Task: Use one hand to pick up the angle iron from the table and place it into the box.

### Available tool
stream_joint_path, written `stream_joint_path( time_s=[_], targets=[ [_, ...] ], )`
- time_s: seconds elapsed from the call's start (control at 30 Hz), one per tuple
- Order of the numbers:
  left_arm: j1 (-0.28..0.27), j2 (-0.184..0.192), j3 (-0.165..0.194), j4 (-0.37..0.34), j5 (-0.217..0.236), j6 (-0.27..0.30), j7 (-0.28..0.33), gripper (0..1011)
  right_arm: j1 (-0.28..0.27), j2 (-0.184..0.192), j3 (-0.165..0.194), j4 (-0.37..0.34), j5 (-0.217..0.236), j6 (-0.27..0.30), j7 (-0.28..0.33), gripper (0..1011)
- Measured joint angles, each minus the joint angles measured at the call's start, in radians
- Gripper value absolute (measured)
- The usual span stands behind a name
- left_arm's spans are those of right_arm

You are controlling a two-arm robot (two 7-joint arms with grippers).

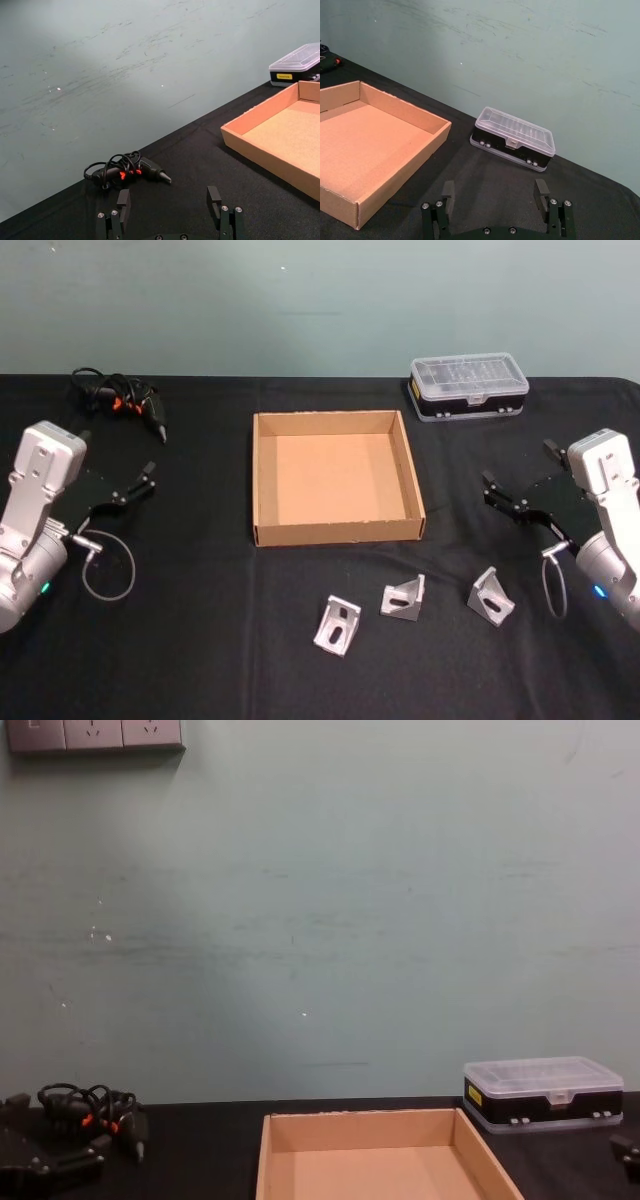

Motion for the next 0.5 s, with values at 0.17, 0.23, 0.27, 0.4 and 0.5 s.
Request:
stream_joint_path(
  time_s=[0.17, 0.23, 0.27, 0.4, 0.5],
  targets=[
    [0.0, 0.0, 0.0, 0.0, 0.0, 0.0, 0.0, 1000, 0.0, 0.0, 0.0, 0.0, 0.0, 0.0, 0.0, 1003],
    [0.0, 0.0, 0.0, 0.0, 0.0, 0.0, 0.0, 1000, 0.0, 0.0, 0.0, 0.0, 0.0, 0.0, 0.0, 1003],
    [0.0, 0.0, 0.0, 0.0, 0.0, 0.0, 0.0, 1000, 0.0, 0.0, 0.0, 0.0, 0.0, 0.0, 0.0, 1003],
    [0.0, 0.0, 0.0, 0.0, 0.0, 0.0, 0.0, 1000, -0.013, 0.006, 0.006, -0.026, -0.009, 0.007, 0.008, 1003],
    [0.0, 0.0, 0.0, 0.0, 0.0, 0.0, 0.0, 1000, -0.036, 0.027, 0.02, -0.076, 0.0, 0.043, 0.029, 1003]
  ],
)
